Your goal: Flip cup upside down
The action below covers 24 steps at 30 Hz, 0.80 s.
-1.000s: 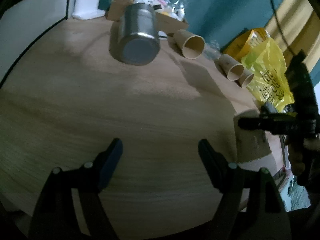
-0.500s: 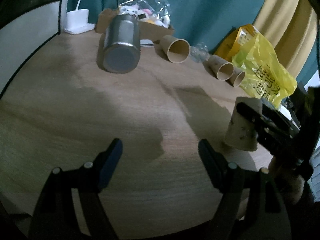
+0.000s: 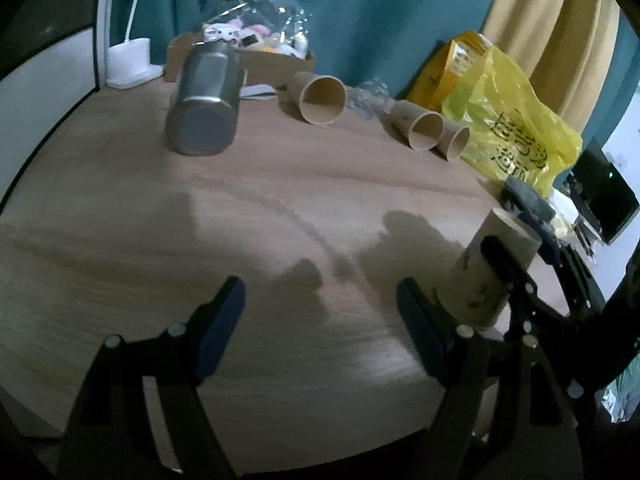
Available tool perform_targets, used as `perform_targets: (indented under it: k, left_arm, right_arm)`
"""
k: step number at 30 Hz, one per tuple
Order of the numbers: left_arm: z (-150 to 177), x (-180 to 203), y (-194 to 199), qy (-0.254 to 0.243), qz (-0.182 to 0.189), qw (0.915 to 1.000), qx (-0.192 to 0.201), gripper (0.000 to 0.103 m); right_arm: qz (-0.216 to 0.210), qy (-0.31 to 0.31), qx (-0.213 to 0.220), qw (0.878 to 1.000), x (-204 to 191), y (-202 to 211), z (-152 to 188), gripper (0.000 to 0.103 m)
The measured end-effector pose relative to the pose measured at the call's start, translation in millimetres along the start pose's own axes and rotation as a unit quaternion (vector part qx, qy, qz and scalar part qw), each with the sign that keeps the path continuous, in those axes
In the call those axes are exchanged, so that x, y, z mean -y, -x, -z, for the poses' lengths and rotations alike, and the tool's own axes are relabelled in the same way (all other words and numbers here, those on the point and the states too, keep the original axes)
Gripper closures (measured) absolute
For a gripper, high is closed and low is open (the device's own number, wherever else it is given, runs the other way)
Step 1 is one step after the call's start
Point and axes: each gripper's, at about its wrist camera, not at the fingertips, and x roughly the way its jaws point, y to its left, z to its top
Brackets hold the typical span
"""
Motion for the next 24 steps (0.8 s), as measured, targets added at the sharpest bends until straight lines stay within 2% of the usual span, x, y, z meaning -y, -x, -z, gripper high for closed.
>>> perform_targets:
  k: [13, 22, 24]
  left_arm:
    - [13, 21, 4, -0.025, -0.008, 0.9994, 0.022, 0.024]
    - [14, 22, 12, -0.031, -0.019, 0.9986, 0.038, 0.024]
    - [14, 23, 14, -0.033, -0.022, 0.9983, 0.042, 0.024]
  right_arm:
    - [-0.01, -0.027, -0.021, 0.999, 1, 21, 17, 0.042]
    - [-0.004, -0.041, -0.03, 0.999, 4, 21, 14, 0.042]
    - [-0.003, -0.042, -0.034, 0.999, 5, 20, 13, 0.035]
